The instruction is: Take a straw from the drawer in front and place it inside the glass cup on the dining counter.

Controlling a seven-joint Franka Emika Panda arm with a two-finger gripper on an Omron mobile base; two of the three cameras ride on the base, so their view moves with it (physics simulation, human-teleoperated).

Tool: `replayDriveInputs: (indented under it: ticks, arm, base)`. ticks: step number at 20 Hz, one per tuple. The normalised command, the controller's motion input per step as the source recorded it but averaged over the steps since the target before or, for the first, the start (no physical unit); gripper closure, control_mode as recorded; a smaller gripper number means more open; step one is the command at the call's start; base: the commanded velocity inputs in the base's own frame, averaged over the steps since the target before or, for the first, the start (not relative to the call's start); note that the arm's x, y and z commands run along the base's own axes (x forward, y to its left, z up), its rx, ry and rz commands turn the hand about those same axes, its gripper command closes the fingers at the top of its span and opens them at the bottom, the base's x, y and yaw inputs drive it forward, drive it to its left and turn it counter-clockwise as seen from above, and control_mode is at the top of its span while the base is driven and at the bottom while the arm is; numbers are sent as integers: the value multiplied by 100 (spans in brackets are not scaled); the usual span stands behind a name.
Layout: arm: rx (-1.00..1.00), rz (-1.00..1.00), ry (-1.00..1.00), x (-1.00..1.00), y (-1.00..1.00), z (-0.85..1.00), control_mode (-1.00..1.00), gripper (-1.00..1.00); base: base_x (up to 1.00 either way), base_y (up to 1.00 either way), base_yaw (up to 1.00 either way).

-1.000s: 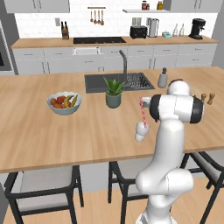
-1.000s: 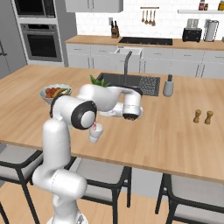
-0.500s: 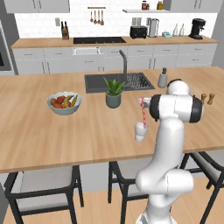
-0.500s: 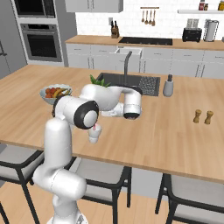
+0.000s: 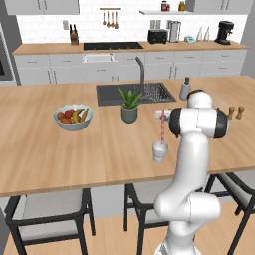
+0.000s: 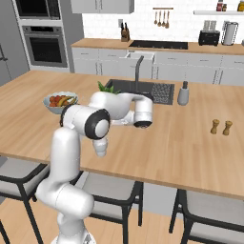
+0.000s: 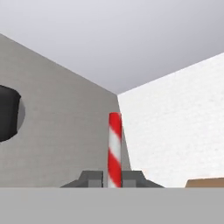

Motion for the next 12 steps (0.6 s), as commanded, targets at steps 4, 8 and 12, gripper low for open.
replayDriveInputs:
  ticks: [4,8,12]
  arm:
    - [3,13,-2,-11,-1,20,-100,100]
    - [3,13,0,-1,0,-3,-100,100]
    - [5,14,-2,0,0,-23,-100,100]
  base:
    - [0,0,0]
    - [0,0,0]
    - [0,0,0]
